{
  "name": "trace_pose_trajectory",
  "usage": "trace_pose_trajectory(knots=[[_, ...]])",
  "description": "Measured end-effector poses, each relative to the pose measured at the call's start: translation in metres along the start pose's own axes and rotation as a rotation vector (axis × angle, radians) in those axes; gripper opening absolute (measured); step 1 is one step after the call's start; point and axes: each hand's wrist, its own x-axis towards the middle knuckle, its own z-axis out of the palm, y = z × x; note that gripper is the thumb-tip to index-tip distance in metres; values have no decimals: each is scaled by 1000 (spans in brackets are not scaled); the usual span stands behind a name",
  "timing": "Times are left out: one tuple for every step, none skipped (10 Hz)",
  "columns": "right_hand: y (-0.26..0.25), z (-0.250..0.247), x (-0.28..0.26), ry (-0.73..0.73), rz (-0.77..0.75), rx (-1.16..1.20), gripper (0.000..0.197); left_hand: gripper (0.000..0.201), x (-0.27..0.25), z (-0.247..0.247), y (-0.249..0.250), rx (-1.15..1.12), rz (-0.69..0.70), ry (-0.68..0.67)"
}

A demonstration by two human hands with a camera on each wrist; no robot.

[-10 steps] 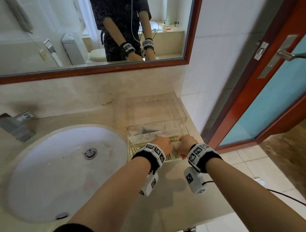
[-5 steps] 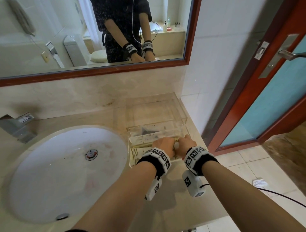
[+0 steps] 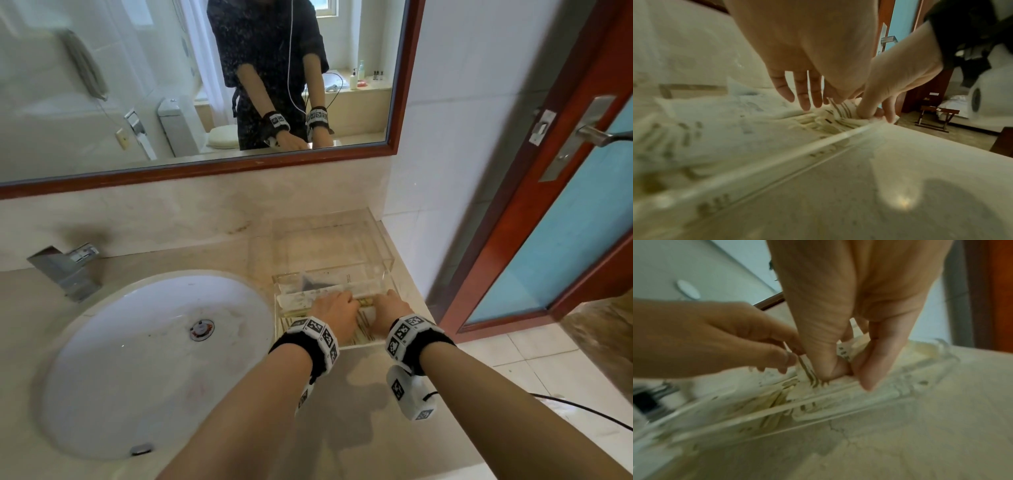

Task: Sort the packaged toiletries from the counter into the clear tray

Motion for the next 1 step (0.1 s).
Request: trace_pose_trajectory(knots=[[-9, -19, -4, 44, -94, -129, 32, 31, -3, -19, -16, 31, 27, 62]])
